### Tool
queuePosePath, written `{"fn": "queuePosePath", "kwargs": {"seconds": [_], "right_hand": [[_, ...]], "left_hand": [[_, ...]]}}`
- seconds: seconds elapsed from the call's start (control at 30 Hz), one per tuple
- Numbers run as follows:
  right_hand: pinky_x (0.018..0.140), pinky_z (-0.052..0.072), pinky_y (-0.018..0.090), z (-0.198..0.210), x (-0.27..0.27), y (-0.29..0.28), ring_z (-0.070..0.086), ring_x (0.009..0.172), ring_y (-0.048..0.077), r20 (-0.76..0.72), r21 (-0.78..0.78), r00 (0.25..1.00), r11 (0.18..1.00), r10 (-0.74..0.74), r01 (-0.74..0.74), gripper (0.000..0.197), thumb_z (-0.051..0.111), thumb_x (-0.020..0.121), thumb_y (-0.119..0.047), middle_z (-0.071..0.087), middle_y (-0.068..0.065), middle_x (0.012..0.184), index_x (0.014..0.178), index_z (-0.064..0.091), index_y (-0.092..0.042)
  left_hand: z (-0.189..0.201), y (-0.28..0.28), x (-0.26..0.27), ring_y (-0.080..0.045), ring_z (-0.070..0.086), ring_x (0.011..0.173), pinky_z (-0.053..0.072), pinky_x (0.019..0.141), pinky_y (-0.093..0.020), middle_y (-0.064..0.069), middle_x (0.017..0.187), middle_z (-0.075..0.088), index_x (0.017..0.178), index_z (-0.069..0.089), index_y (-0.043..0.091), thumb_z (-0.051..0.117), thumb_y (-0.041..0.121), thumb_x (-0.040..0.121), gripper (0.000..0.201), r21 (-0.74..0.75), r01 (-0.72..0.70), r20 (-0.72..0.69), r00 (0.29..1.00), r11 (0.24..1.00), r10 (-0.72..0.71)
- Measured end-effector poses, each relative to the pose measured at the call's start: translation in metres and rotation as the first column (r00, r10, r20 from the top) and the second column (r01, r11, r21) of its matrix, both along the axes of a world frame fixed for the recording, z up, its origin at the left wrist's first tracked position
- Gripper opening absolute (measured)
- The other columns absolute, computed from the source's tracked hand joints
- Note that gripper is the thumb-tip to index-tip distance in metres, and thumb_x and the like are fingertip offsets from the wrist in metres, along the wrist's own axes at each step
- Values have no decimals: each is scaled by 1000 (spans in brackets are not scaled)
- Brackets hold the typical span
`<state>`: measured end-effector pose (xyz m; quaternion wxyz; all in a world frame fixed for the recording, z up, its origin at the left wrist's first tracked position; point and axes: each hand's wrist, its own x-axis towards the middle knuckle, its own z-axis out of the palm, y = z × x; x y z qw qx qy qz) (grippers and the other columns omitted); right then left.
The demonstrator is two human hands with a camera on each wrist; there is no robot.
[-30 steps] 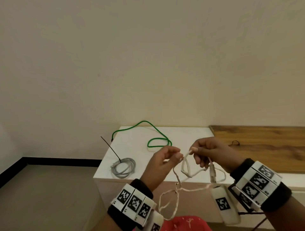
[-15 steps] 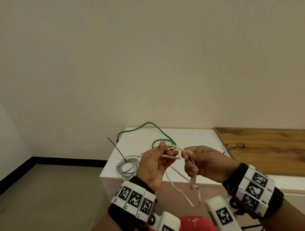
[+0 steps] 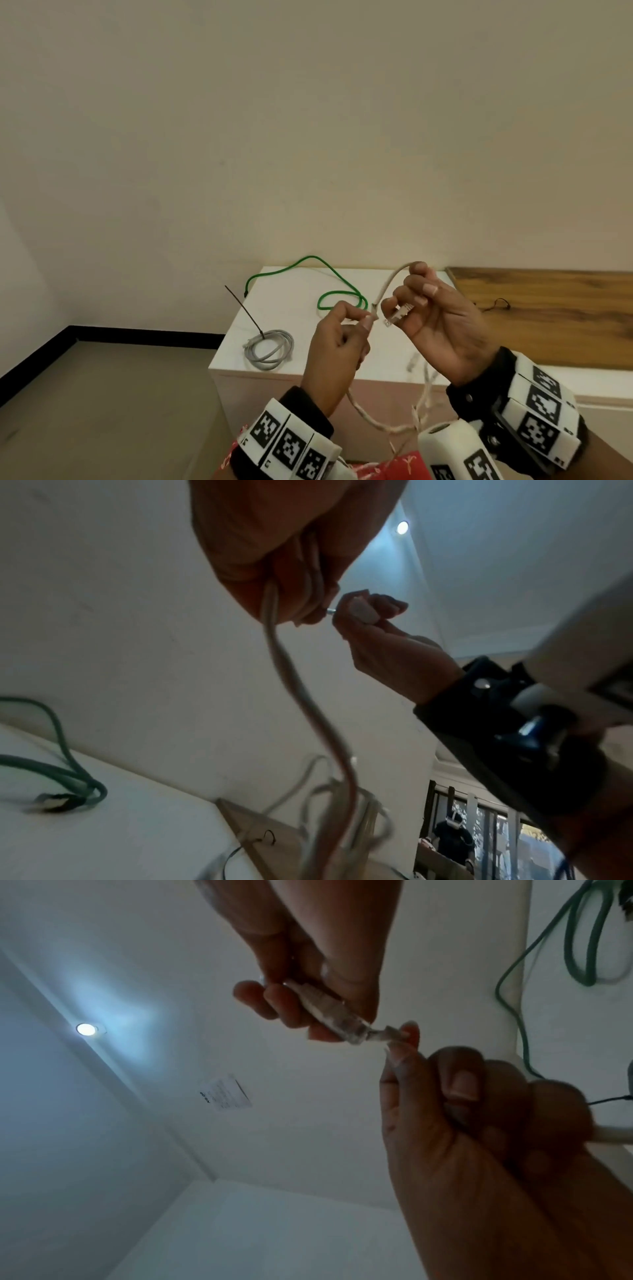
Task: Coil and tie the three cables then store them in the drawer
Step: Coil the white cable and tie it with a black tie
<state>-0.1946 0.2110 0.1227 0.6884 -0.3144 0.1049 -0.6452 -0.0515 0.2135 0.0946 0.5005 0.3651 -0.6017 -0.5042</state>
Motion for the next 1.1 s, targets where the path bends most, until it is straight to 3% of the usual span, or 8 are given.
{"fn": "queuePosePath", "kwargs": {"seconds": [0.2,0.4,0.5,0.67,0.8,0.9,1.0,1.1], "right_hand": [[60,56,22,10,-5,-3,60,51,7,68,59,951,953,-301,297,26,48,79,-23,61,-7,57,63,68,-18],[76,55,25,-11,-2,-5,61,56,9,-255,-144,872,908,-417,393,19,48,79,-28,63,-4,57,89,55,-12],[72,50,20,-25,-2,-3,58,56,10,-564,-450,588,813,-580,369,12,50,89,-23,64,3,56,89,56,-12],[66,44,9,-43,9,1,56,71,-1,-721,-689,-1,718,-692,99,17,37,88,-13,54,-17,73,80,45,-26],[65,42,27,-45,6,-2,43,60,8,-769,-603,-233,797,-595,-45,28,38,90,-5,45,-13,69,77,37,-30],[63,35,29,-38,7,2,38,58,9,-714,-549,-366,801,-597,-236,25,25,91,-43,45,-8,71,80,37,-24],[57,34,23,-31,2,4,41,54,7,-783,-436,-362,861,-507,-263,37,25,91,-50,44,-10,60,74,44,-24],[46,35,18,-24,-8,3,35,38,5,-965,-252,-52,964,-257,-87,39,39,96,-30,38,-7,48,59,44,-21]], "left_hand": [[-35,11,-2,-5,35,38,29,45,-17,7,37,41,92,57,22,37,24,96,20,-102,25,260,966,994,3],[-44,10,3,-28,59,72,37,62,-32,-10,78,66,118,48,22,11,45,88,53,-491,138,684,672,860,283],[-35,2,13,-14,58,51,38,45,-24,4,60,64,94,52,26,27,39,86,28,-593,180,715,566,785,411],[-29,0,20,-7,51,41,37,37,-18,8,53,59,80,55,26,41,33,84,16,-686,185,650,592,704,477],[-27,-4,26,-8,49,38,34,35,-18,7,51,57,72,50,24,41,40,86,24,-742,135,603,563,657,566],[-27,-9,30,-9,46,36,34,34,-19,6,49,54,68,48,22,27,50,94,43,-759,94,579,550,645,602],[-19,-7,33,-8,41,41,32,42,-14,10,47,43,61,48,20,48,55,82,41,-635,-11,565,675,772,474],[-11,-11,36,-7,42,34,47,45,-24,6,44,44,65,49,12,66,21,81,25,-109,-40,204,977,993,62]]}}
